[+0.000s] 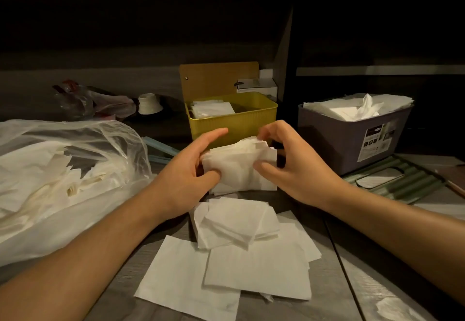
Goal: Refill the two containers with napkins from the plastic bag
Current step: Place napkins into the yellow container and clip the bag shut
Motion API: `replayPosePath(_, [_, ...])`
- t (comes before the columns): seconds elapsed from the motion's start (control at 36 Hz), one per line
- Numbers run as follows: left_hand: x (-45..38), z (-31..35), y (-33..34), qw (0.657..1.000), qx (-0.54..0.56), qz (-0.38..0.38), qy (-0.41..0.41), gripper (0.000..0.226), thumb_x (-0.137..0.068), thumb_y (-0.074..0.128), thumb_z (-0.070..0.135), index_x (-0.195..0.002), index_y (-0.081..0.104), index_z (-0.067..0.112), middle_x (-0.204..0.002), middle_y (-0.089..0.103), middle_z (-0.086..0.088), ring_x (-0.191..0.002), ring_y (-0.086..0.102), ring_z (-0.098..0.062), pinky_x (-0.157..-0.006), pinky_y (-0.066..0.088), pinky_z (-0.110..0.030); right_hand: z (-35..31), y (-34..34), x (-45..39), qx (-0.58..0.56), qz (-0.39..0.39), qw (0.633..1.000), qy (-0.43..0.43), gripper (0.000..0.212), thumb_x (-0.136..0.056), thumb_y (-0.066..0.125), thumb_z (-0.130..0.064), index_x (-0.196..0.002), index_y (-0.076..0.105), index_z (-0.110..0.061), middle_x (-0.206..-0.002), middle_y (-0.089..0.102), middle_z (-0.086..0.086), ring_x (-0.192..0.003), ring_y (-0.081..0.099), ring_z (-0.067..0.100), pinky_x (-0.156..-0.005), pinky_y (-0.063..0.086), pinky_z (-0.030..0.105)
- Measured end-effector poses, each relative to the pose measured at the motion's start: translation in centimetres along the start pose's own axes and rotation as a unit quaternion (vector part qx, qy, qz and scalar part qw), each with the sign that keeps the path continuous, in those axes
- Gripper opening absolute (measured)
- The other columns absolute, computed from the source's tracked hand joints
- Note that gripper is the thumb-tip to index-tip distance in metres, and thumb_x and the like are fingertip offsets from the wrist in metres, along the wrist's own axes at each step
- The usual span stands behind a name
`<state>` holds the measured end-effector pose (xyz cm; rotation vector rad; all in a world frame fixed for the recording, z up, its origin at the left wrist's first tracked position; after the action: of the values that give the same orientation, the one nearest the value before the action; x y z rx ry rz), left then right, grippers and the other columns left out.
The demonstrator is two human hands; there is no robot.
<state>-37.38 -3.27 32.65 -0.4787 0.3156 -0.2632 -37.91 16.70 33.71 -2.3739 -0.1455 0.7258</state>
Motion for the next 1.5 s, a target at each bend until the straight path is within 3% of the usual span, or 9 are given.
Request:
replayPosePath(0.17, [-0.3, 0.1, 0.1, 1.0, 0.021, -0.009, -0.006, 0.072, -0.092, 0.07, 0.015, -0.138, 0.035, 0.058, -0.124, 0.053, 0.026, -0.105, 0.064, -0.004, -0.075, 0.058, -0.019, 0.1, 0.6, -0.2, -0.087, -0.073, 0.993, 0.03, 0.062, -0.093, 0.067, -0.008, -0.14, 0.04, -0.038, -0.126, 0.056, -0.012, -0.115, 0.059, 0.005, -0.088, 0.053, 0.015])
replayPosePath(0.33, [-0.6, 0.1, -0.4, 0.998, -0.023, 0.052, 0.01, 0.064, -0.094, 0.068, 0.017, -0.14, 0.038, 0.051, -0.121, 0.044, 0.038, -0.109, 0.051, 0.013, -0.078, 0.05, -0.006, -2.5, -0.4, 0.5, 0.066, 0.041, 0.989, -0.124, 0.046, -0.09, 0.071, -0.019, -0.132, 0.054, -0.025, -0.123, 0.043, -0.017, -0.112, 0.049, 0.0, -0.091, 0.046, 0.013])
replayPosePath(0.56, [-0.4, -0.2, -0.8, 0.997, -0.035, 0.069, 0.017, 0.06, -0.095, 0.065, 0.014, -0.139, 0.042, 0.048, -0.123, 0.054, 0.029, -0.108, 0.057, 0.008, -0.08, 0.05, -0.009, -5.5, 1.5, 4.0, 0.068, -0.254, 0.929, -0.259, 0.062, -0.087, 0.079, -0.031, -0.141, 0.053, -0.016, -0.135, 0.053, -0.003, -0.126, 0.05, 0.011, -0.101, 0.046, 0.031])
replayPosePath(0.81, [-0.4, -0.3, -0.8, 0.998, -0.033, 0.059, 0.007, 0.062, -0.095, 0.066, 0.015, -0.142, 0.041, 0.047, -0.131, 0.049, 0.025, -0.12, 0.052, 0.0, -0.087, 0.048, -0.013, -3.2, 1.1, 2.8, -0.009, -0.158, 0.98, -0.119, 0.02, -0.097, 0.063, -0.016, -0.114, 0.071, -0.024, -0.1, 0.068, -0.018, -0.096, 0.066, 0.009, -0.077, 0.052, 0.021])
replayPosePath(0.89, [-0.3, -0.2, -0.7, 0.998, -0.025, 0.057, -0.003, 0.06, -0.097, 0.064, 0.016, -0.142, 0.041, 0.048, -0.125, 0.047, 0.027, -0.108, 0.051, 0.007, -0.071, 0.049, -0.004, -2.4, 1.0, 2.3, -0.059, -0.132, 0.989, -0.035, 0.017, -0.1, 0.058, -0.025, -0.102, 0.074, -0.029, -0.09, 0.07, -0.019, -0.091, 0.067, 0.008, -0.074, 0.05, 0.019])
replayPosePath(1.06, [-0.2, -0.3, -0.6, 0.999, 0.004, 0.05, -0.012, 0.053, -0.101, 0.057, 0.02, -0.145, 0.042, 0.044, -0.131, 0.047, 0.022, -0.107, 0.053, 0.004, -0.069, 0.051, -0.007, -1.6, 0.9, 1.6, -0.1, -0.087, 0.991, 0.028, 0.035, -0.098, 0.053, -0.036, -0.097, 0.078, -0.011, -0.094, 0.07, 0.02, -0.092, 0.064, 0.037, -0.081, 0.051, 0.046])
replayPosePath(1.17, [-0.2, -0.3, -0.6, 0.999, 0.005, 0.039, -0.016, 0.052, -0.101, 0.057, 0.023, -0.145, 0.041, 0.046, -0.136, 0.046, 0.022, -0.113, 0.052, 0.003, -0.075, 0.054, -0.009, -1.4, 0.6, 1.5, -0.103, -0.059, 0.992, 0.053, 0.022, -0.1, 0.056, -0.025, -0.097, 0.078, -0.026, -0.091, 0.074, -0.012, -0.09, 0.067, 0.006, -0.076, 0.054, 0.018])
replayPosePath(1.31, [-0.2, -0.2, -0.4, 0.999, 0.009, 0.037, -0.015, 0.049, -0.101, 0.056, 0.024, -0.142, 0.04, 0.046, -0.122, 0.042, 0.037, -0.096, 0.047, 0.027, -0.066, 0.044, 0.001, -1.4, 0.5, 1.4, -0.087, -0.042, 0.995, 0.037, 0.018, -0.099, 0.058, -0.025, -0.103, 0.075, -0.025, -0.095, 0.073, -0.015, -0.095, 0.066, 0.003, -0.084, 0.054, 0.019])
replayPosePath(1.5, [-0.4, -0.1, -0.3, 0.999, 0.003, 0.034, -0.025, 0.069, -0.085, 0.076, 0.027, -0.138, 0.037, 0.05, -0.123, 0.049, 0.029, -0.108, 0.057, 0.002, -0.075, 0.054, -0.012, -3.1, 0.2, 2.4, -0.011, -0.069, 0.991, -0.116, 0.016, -0.094, 0.065, -0.026, -0.109, 0.064, -0.032, -0.1, 0.067, -0.016, -0.094, 0.064, 0.011, -0.075, 0.055, 0.024])
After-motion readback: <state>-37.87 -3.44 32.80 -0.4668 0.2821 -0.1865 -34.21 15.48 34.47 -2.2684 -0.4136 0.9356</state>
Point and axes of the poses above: each hand's wrist, its own x-axis away from the middle knuckle, its own y-axis out of the palm, z = x × y, the point moved 5 cm from there along -x, towards the middle knuckle
